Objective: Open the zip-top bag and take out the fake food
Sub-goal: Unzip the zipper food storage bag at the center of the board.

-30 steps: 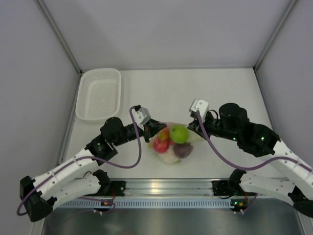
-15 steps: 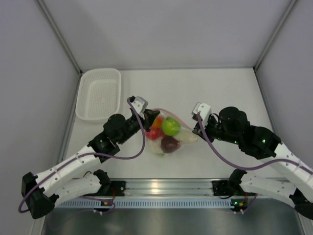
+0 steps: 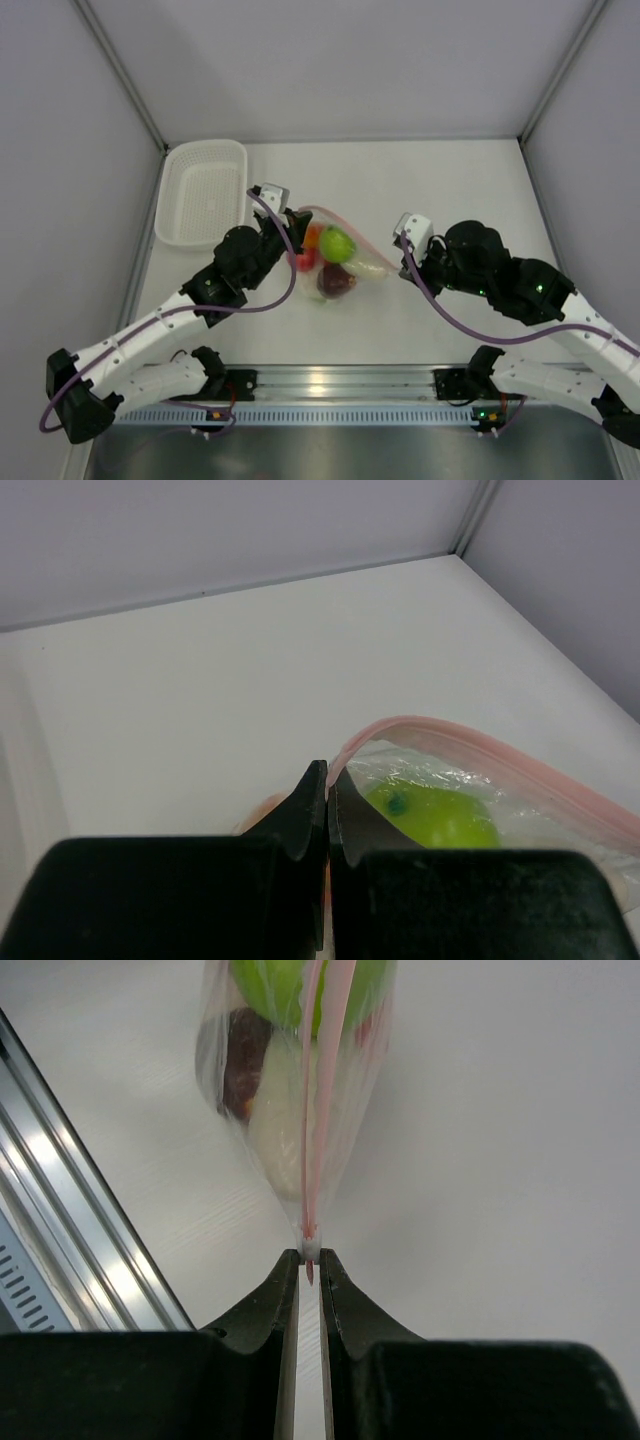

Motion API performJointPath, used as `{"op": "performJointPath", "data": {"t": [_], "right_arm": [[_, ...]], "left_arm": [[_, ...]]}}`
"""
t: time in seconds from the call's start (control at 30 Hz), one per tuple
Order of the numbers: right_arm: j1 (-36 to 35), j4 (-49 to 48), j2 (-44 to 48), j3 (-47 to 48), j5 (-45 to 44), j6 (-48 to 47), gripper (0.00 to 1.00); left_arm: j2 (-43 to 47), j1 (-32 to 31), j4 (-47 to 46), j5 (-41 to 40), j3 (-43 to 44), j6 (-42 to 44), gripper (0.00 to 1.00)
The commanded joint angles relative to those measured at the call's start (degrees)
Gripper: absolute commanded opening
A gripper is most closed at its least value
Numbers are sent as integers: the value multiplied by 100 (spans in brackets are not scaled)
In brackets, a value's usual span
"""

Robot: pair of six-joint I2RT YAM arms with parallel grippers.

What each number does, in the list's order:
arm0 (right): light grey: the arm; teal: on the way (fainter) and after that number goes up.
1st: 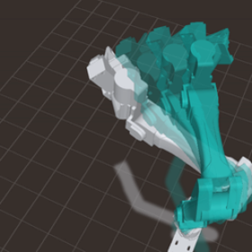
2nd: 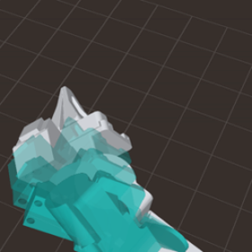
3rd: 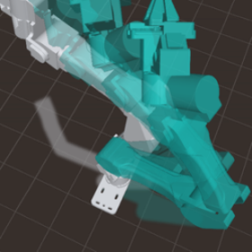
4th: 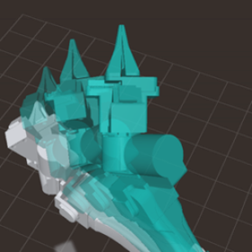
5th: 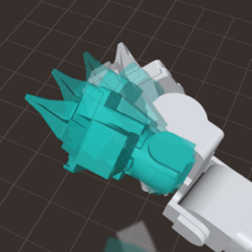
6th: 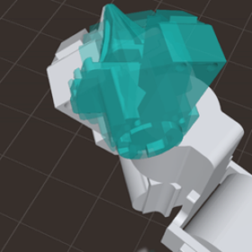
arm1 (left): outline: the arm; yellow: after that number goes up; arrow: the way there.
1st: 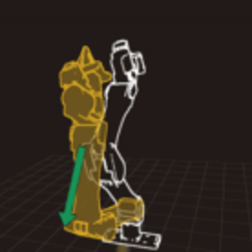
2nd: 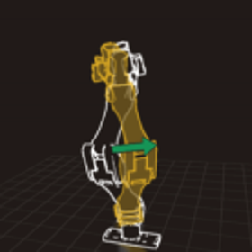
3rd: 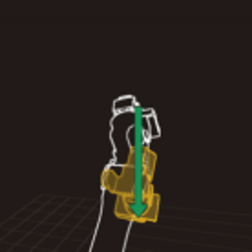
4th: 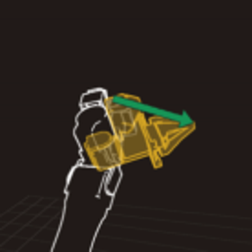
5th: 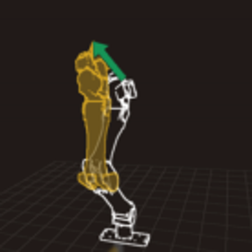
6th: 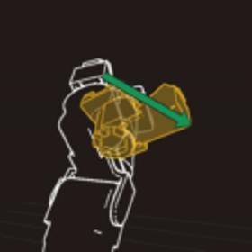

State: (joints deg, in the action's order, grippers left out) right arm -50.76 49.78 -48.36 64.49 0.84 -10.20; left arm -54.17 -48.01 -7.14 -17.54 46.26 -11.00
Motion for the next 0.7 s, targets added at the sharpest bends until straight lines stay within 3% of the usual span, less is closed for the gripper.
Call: {"op": "performJointPath", "data": {"t": [0.0, 0.2, 0.33, 0.47, 0.67], "right_arm": [[84, 216, 107, 37, -49, 97, 0], [84, 199, 134, -24, 38, 79, 0], [84, 6, 125, 2, -49, 193, 22], [84, -267, 213, 81, -330, 395, 31], [128, -679, -102, 608, -743, 799, 40]], "left_arm": [[-40, 72, -254, -548, 445, -279, 0], [-50, 99, -244, 12, 419, -359, 0], [170, 90, -849, 1163, -54, -52, 0], [442, 99, -1149, 2147, -398, 291, 0], [609, 99, -1176, 2378, -565, 538, 0]]}}
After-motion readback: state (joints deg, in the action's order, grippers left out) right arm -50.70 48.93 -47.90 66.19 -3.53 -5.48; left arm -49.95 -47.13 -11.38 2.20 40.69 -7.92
